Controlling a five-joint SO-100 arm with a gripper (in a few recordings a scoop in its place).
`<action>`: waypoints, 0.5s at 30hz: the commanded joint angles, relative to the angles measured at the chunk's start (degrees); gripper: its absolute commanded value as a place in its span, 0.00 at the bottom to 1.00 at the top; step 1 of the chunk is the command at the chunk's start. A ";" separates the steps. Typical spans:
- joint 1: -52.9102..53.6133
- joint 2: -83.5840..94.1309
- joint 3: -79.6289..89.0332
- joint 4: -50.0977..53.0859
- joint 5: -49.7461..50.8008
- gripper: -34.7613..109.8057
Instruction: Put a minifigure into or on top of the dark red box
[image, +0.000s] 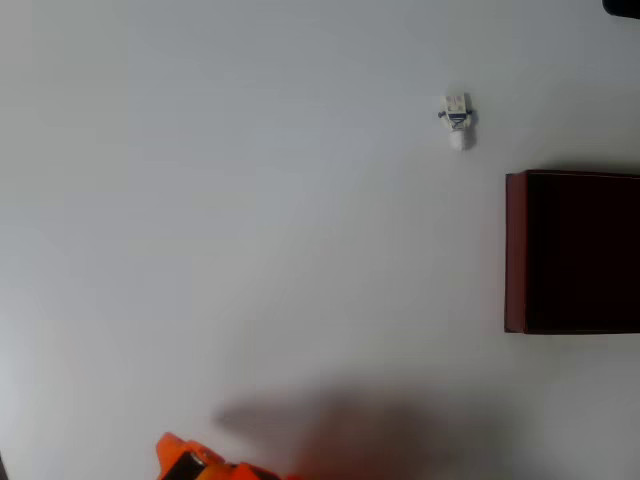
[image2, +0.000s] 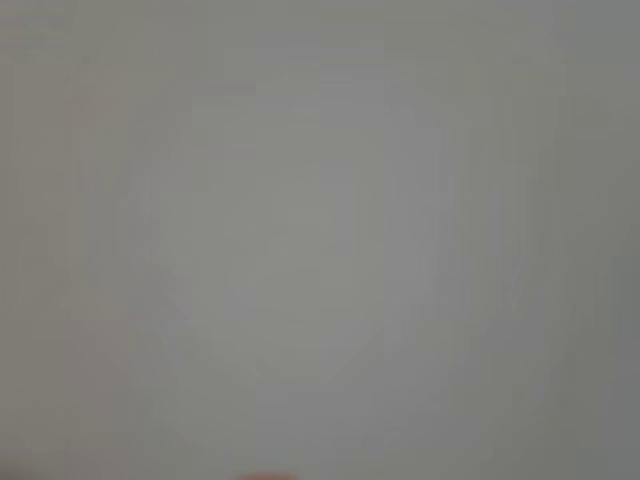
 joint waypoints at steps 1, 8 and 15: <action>1.14 0.79 1.32 1.23 5.71 0.24; 1.14 0.79 1.32 1.23 5.71 0.24; 1.23 0.79 1.93 0.44 12.92 0.24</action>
